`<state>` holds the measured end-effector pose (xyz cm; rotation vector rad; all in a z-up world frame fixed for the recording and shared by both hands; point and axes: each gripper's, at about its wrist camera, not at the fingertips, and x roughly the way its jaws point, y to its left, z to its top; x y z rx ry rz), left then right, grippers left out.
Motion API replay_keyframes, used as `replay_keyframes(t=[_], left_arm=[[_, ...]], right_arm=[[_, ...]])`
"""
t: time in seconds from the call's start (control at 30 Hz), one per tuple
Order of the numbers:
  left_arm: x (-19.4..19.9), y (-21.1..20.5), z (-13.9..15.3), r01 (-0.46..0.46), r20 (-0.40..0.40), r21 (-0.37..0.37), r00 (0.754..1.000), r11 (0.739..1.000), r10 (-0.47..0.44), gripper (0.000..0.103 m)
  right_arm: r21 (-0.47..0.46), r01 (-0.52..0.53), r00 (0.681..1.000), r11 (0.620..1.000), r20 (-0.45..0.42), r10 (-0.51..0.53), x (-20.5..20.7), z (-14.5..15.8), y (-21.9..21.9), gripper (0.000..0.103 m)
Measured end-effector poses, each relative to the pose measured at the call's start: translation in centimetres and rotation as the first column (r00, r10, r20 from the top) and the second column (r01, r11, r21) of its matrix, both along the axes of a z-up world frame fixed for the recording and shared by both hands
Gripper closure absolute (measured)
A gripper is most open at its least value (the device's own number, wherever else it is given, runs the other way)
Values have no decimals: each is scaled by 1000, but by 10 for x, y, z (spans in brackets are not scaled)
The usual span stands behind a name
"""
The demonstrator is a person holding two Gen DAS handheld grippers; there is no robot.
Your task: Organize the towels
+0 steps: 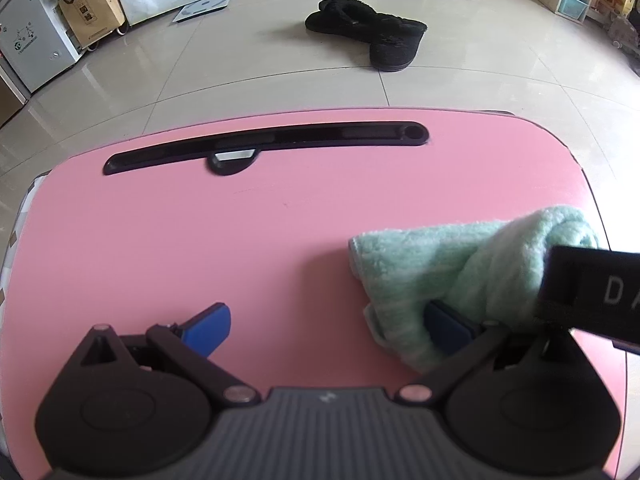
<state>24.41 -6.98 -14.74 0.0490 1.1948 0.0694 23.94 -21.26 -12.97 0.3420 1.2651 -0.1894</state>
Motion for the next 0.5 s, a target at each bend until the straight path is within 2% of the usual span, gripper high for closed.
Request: replay_keyframes(t=[0.17, 0.5], left_arm=[[1, -8, 1, 3, 6, 5, 1000, 1000, -3, 0], [3, 1, 0, -1, -6, -20, 1000, 1000, 1, 0]], right_arm=[[-25, 11, 1000, 1000, 12, -10, 0, 1, -3, 17], [-32, -3, 1000, 999, 14, 3, 3, 1, 6, 17]])
